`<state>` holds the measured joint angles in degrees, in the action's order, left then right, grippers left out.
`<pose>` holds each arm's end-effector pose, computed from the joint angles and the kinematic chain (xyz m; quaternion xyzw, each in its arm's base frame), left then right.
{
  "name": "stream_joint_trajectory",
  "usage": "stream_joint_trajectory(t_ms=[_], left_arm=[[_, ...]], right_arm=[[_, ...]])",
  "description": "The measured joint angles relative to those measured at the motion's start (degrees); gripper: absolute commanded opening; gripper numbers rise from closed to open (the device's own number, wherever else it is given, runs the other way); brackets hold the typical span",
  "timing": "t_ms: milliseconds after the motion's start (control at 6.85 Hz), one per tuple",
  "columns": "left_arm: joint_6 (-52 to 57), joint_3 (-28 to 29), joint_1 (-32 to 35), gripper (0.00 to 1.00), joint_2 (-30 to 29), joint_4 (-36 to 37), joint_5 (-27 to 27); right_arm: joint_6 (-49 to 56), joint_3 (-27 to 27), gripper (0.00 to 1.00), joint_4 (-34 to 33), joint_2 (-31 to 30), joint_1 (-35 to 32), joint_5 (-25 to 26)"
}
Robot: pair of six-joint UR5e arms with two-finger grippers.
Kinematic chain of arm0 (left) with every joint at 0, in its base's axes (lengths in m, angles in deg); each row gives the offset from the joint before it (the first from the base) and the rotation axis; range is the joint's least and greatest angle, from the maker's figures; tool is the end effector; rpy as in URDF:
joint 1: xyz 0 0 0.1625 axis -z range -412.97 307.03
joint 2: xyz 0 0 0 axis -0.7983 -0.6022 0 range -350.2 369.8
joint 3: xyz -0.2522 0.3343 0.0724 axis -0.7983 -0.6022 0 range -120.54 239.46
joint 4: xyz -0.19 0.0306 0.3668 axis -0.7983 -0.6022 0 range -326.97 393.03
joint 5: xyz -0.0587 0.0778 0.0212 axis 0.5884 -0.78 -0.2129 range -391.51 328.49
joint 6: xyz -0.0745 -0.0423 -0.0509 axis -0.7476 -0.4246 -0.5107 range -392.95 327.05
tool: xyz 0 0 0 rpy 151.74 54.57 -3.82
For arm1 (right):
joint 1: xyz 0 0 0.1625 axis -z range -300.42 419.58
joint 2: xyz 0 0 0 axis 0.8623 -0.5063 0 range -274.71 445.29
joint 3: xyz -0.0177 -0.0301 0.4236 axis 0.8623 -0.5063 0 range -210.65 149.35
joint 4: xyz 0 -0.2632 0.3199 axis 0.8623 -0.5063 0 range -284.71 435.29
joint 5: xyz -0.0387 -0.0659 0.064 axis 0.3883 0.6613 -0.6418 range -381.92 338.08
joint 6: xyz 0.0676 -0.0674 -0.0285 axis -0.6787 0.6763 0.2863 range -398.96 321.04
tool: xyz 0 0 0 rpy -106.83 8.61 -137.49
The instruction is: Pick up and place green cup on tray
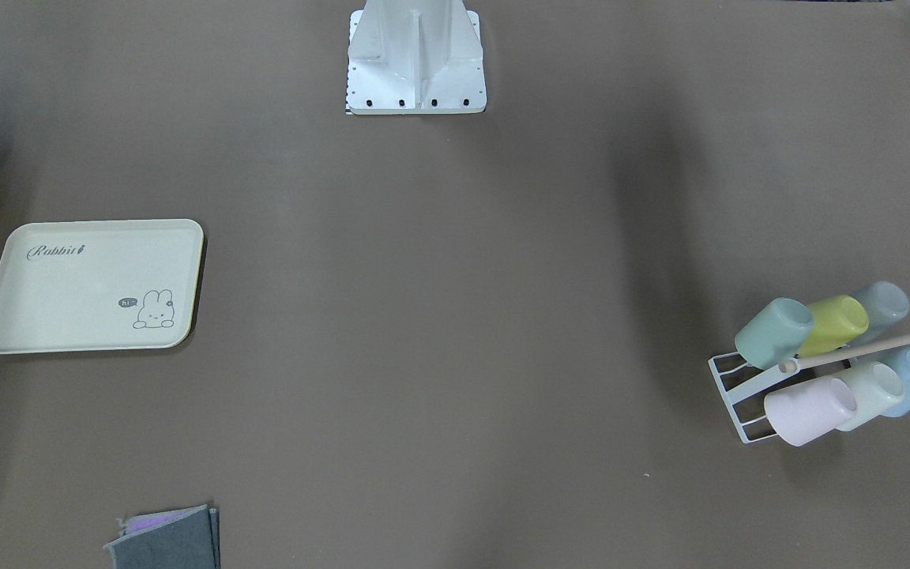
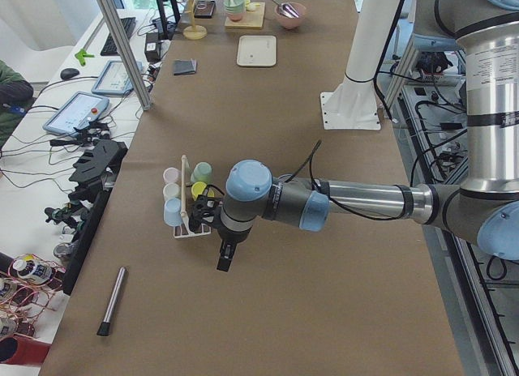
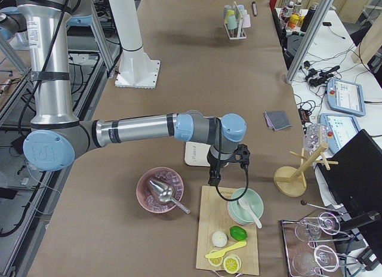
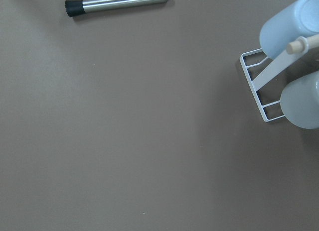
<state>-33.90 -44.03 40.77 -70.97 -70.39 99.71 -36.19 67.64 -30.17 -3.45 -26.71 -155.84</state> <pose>-0.0962 -0.4355 0.5940 0.1523 0.3442 0.0162 0.9263 0.0324 -0.4911 0.6041 -0.0509 -0.3731 -0.0331 0.9258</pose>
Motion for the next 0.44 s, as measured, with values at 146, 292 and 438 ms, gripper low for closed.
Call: stream_joint_trajectory(t_ms=[146,292,438], left_arm=[[0.15,-1.24,-0.06,0.99,0.83,-2.86,-1.11],[0.25,-1.76,-0.15,0.99,1.59,-5.93,-1.63],[0.44,-1.88,-0.33,0.99,2.01,-8.87,-1.78]], right_arm=[[-2.75,0.63,1.0,0.04,0.01,0.1,-0.47],[-6.51,1.36,1.0,0.11,0.02,0.45,-1.46],[-10.58,1.91,1.0,0.32,0.0,1.31,-2.75]])
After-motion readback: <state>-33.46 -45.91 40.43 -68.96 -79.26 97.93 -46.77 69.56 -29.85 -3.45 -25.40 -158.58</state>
